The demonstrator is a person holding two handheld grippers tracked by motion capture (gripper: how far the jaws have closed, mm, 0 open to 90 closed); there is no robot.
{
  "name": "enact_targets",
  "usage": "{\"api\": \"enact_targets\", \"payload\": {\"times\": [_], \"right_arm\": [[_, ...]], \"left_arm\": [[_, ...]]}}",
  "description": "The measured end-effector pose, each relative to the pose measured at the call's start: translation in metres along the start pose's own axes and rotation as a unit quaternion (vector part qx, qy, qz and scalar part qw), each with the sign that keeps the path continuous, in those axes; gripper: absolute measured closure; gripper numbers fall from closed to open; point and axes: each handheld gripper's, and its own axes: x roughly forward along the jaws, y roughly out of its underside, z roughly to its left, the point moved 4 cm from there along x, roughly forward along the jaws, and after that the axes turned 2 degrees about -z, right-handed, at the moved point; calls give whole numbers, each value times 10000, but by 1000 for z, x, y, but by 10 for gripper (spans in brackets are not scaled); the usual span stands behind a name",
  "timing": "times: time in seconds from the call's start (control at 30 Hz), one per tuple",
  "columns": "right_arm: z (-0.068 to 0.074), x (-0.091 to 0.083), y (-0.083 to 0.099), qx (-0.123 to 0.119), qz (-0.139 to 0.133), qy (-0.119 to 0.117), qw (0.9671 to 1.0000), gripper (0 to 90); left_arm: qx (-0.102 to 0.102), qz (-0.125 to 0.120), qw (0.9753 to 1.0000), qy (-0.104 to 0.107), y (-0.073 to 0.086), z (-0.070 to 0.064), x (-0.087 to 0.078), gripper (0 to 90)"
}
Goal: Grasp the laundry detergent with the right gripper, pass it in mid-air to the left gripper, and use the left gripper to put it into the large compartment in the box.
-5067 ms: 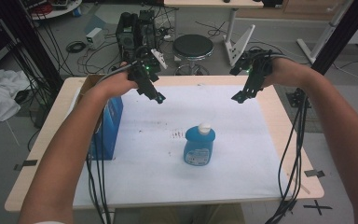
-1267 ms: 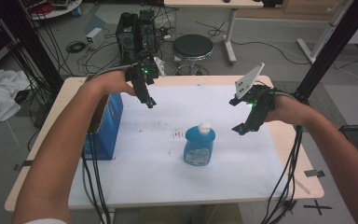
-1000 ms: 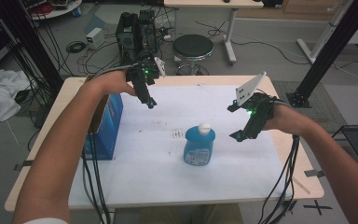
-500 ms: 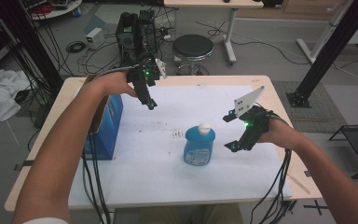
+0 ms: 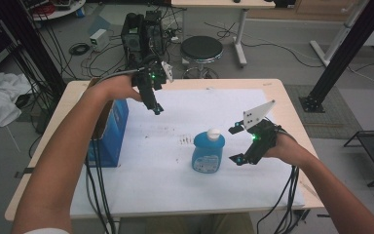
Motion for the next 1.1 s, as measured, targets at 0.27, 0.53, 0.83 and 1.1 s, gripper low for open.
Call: {"api": "enact_targets", "payload": {"times": [0.27, 0.53, 0.83, 1.1], "right_arm": [[5, 10, 5, 193, -110, -53, 9997, 14], [4, 26, 10, 153, -389, -43, 9991, 14], [4, 35, 6, 173, -607, -17, 9980, 14], [2, 42, 7, 157, -868, 0, 9961, 14]], "left_arm": [[8, 3, 10000, -45, 0, -1, -1, 119], [5, 38, 10000, -36, 1, -1, -1, 119], [-36, -18, 10000, -19, 1, -2, 0, 119], [-39, -21, 10000, -63, 1, -1, 0, 120]]}}
